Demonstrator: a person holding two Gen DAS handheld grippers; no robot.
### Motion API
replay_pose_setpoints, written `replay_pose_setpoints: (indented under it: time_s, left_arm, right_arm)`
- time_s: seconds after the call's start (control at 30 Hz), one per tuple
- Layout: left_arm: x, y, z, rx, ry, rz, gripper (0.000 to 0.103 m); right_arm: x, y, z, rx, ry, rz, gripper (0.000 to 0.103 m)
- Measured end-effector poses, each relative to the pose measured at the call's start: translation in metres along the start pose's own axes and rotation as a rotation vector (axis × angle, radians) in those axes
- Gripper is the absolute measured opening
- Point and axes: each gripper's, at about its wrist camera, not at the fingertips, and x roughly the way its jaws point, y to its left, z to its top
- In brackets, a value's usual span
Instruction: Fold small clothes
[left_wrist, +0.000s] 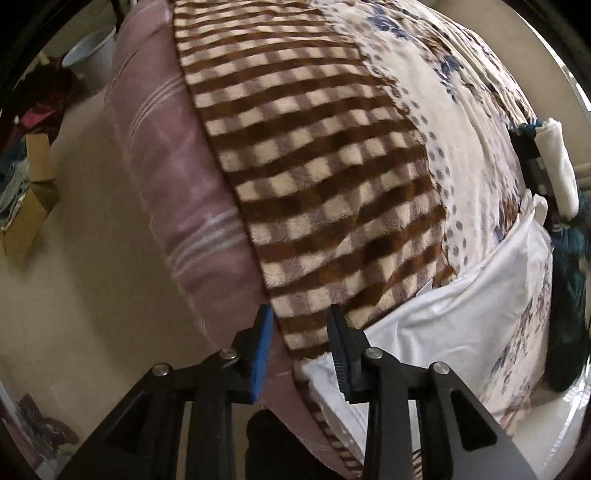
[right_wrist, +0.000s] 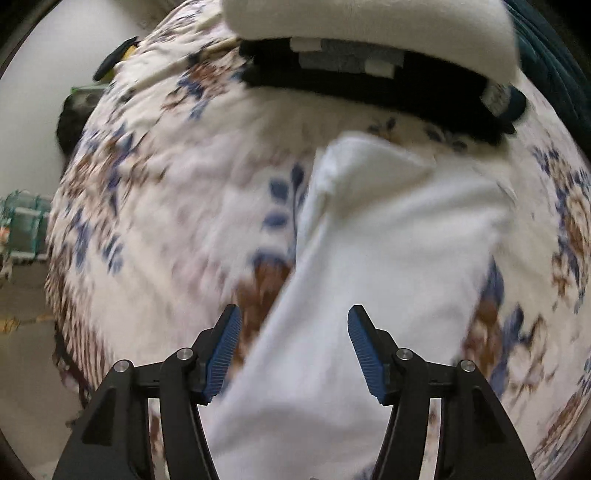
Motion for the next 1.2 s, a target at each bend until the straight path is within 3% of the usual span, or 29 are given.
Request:
replay_pose_setpoints:
  time_s: [0.13, 0.4, 0.5, 0.57, 0.7, 0.73, 0.87, 1.0, 1.1, 1.2]
  left_arm:
    - [0.011, -0.015, -0.008, 0.065, 0.051, -0.033, 0.028]
    - [0.032, -0.053, -0.023, 0.144, 0.085, 0.048, 0.028]
    - [0.021, -0.059, -0.03, 0.174, 0.072, 0.054, 0.028]
    - [0.014, -0.065, -0.036, 0.197, 0.056, 0.055, 0.028]
    - [0.001, -0.062, -0.055, 0.232, 0.043, 0.034, 0.029]
    - [-0.006, -0.06, -0.059, 0.231, 0.033, 0.029, 0.029]
    - [-0.029, -0.055, -0.073, 0.241, -0.017, 0.052, 0.029]
    - [-0.04, -0.054, -0.078, 0.276, -0.049, 0.07, 0.032]
    - [-0.029, -0.049, -0.069, 0.293, -0.039, 0.067, 0.034]
    - [-0.011, -0.051, -0.062, 0.317, -0.016, 0.059, 0.034]
  right_arm:
    - [-0.005, -0.022, -0.082, 0.044, 0.072, 0.013, 0.062]
    - [0.041, -0.049, -0.264, 0.196, 0.345, 0.086, 0.062]
    - [0.06, -0.041, -0.312, 0.214, 0.387, 0.119, 0.062]
    - [0.067, -0.036, -0.332, 0.221, 0.384, 0.124, 0.059]
    - [0.078, -0.03, -0.357, 0.226, 0.347, 0.123, 0.037]
    - [0.078, -0.03, -0.36, 0.234, 0.34, 0.124, 0.035]
    - [0.067, -0.036, -0.387, 0.306, 0.276, 0.203, 0.035]
    - [0.064, -0.035, -0.415, 0.335, 0.27, 0.25, 0.035]
    - [0.077, -0.023, -0.432, 0.329, 0.284, 0.263, 0.035]
    - [0.098, -0.012, -0.446, 0.405, 0.298, 0.266, 0.035]
